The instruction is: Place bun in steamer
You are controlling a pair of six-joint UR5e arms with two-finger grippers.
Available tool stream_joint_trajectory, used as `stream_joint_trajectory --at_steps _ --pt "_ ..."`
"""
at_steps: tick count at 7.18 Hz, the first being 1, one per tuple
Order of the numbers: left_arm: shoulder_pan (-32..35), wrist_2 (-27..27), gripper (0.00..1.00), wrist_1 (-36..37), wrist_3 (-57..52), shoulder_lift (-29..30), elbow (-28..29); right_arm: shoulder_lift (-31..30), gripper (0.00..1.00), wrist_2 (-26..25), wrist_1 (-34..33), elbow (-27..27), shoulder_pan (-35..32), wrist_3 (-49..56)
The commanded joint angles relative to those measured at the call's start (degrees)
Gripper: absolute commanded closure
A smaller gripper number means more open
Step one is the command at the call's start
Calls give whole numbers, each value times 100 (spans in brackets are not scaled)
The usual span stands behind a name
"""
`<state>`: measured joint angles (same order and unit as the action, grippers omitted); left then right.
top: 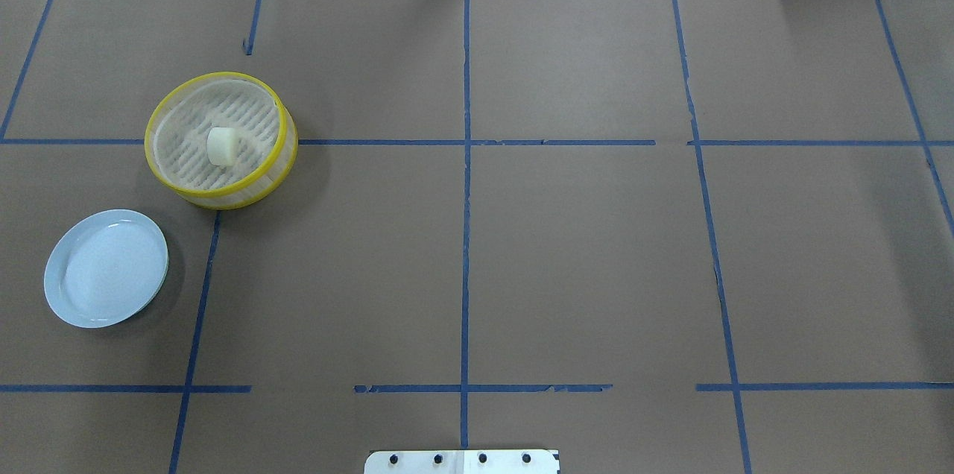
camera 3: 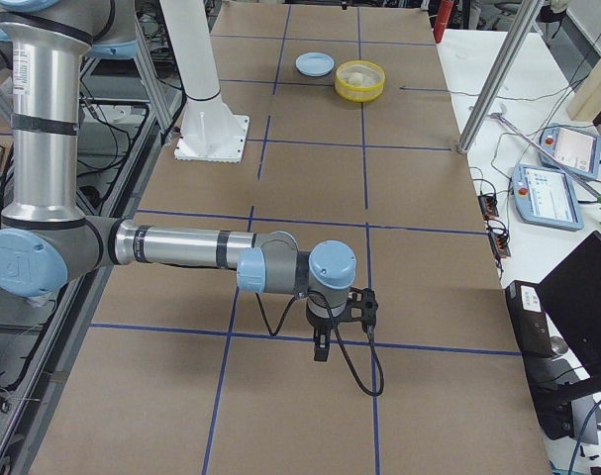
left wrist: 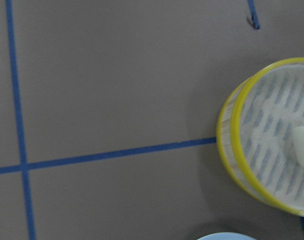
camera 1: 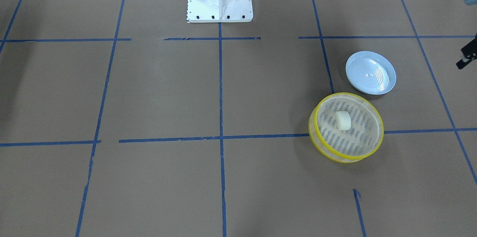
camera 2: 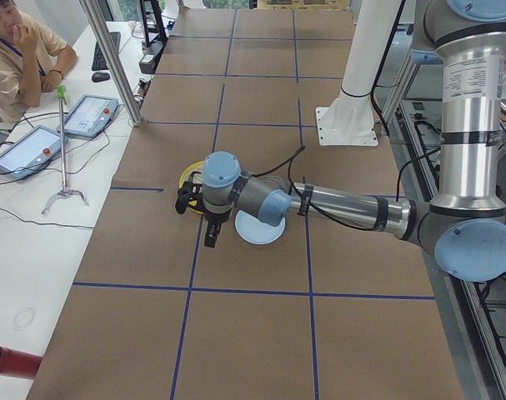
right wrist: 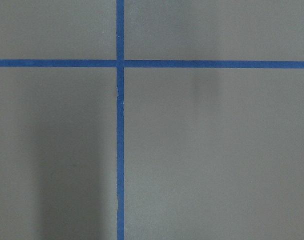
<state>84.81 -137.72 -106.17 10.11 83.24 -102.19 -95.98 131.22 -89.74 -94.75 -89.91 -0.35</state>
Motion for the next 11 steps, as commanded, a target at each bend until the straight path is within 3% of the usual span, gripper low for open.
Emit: stream_joint_trajectory --at_steps 1,2,3,11 --pt "789 -79 1 183 -992 -632 -19 0 0 0 0 0 0 0" --pt "844 -114 1 1385 -985 -390 -72 0 0 0 0 0 0 0" --pt "862 -80 0 2015 -1054 -161 -73 0 0 0 0 0 0 0" --pt "897 -88 0 1934 -1055 -422 -46 0 0 0 0 0 0 0"
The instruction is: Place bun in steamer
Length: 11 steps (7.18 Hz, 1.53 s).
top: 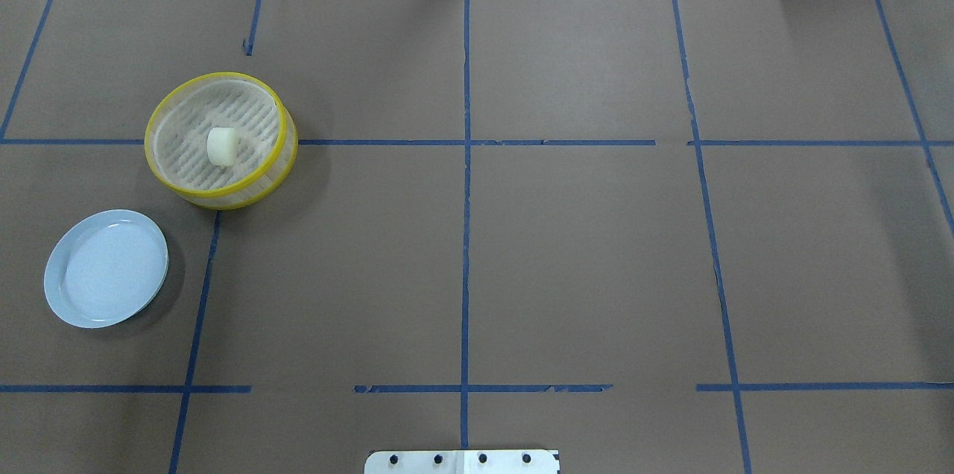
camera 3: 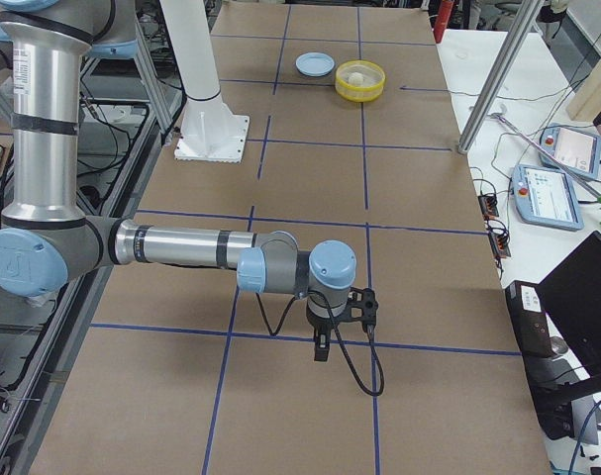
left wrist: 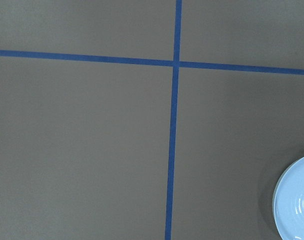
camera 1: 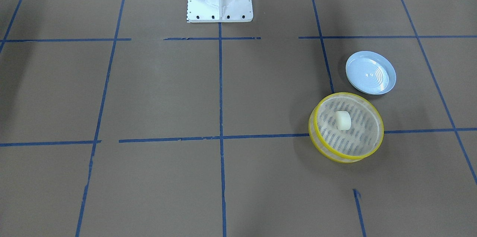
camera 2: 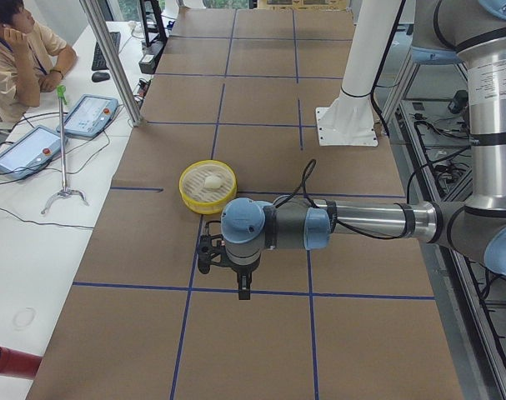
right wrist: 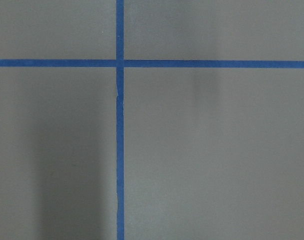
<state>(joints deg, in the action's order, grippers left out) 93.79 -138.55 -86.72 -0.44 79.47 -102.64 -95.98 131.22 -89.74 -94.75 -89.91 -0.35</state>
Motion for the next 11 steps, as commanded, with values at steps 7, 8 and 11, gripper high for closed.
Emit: stream_joint_trajectory --at_steps 7,8,11 --pt "17 21 0 85 -9 34 -89 0 0 0 0 0 0 0" --pt "8 30 0 68 -9 42 33 0 0 0 0 0 0 0" --pt "17 -22 0 68 0 51 -89 0 0 0 0 0 0 0"
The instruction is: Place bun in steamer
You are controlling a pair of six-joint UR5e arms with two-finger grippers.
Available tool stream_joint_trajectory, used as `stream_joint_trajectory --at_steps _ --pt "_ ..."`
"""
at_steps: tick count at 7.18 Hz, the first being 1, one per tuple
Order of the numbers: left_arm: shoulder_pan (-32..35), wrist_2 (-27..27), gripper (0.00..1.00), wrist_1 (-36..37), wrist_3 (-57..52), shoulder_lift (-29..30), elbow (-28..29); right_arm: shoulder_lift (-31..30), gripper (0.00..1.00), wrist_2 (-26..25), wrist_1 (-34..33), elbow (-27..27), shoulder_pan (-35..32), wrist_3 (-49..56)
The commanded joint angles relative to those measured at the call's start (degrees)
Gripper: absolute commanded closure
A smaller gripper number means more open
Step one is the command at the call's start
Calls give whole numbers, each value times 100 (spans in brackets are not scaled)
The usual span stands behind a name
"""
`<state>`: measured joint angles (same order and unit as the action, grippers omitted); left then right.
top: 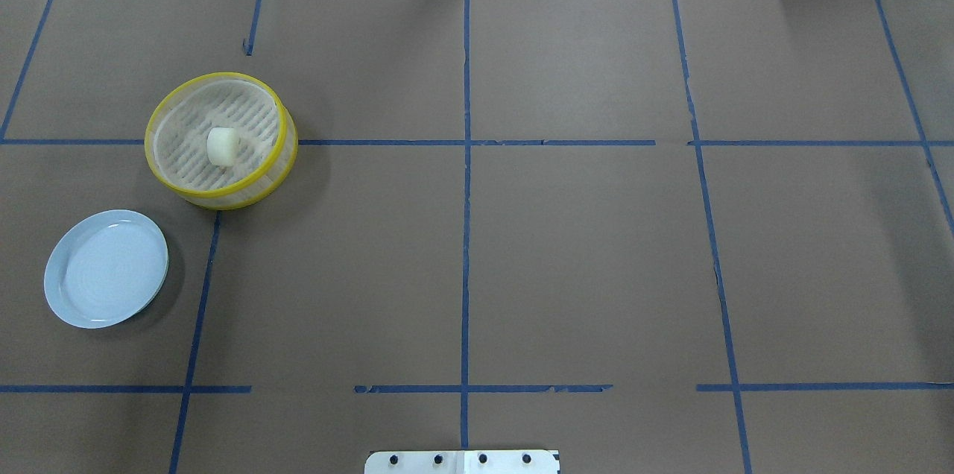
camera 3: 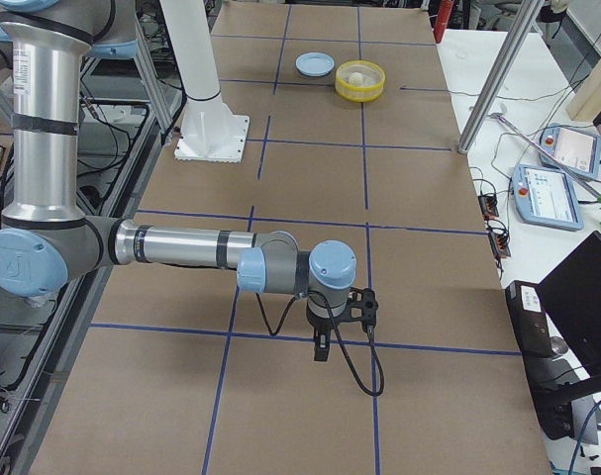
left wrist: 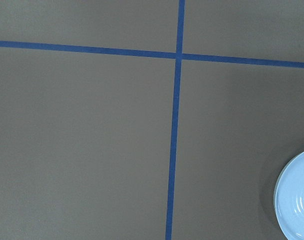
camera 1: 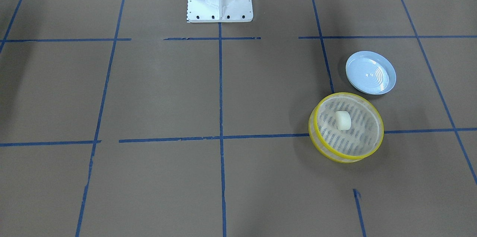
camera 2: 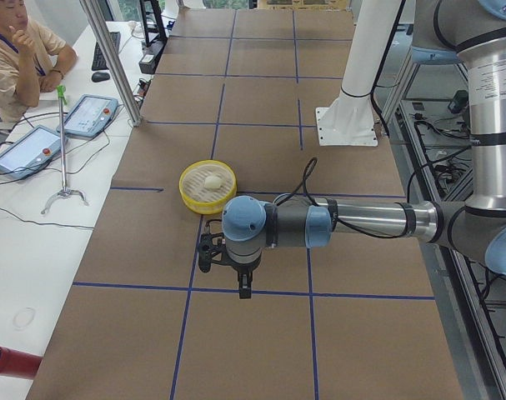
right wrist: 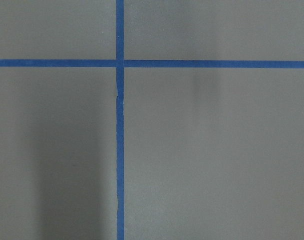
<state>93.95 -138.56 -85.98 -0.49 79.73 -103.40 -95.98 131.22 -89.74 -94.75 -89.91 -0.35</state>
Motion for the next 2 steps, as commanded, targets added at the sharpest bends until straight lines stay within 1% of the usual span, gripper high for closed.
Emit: stream_joint_trajectory --at_steps 1,2 --pt "1 -22 0 -6 5 42 -22 0 0 0 0 0 0 0" --pt "1 -22 0 -6 5 51 -14 0 0 0 0 0 0 0"
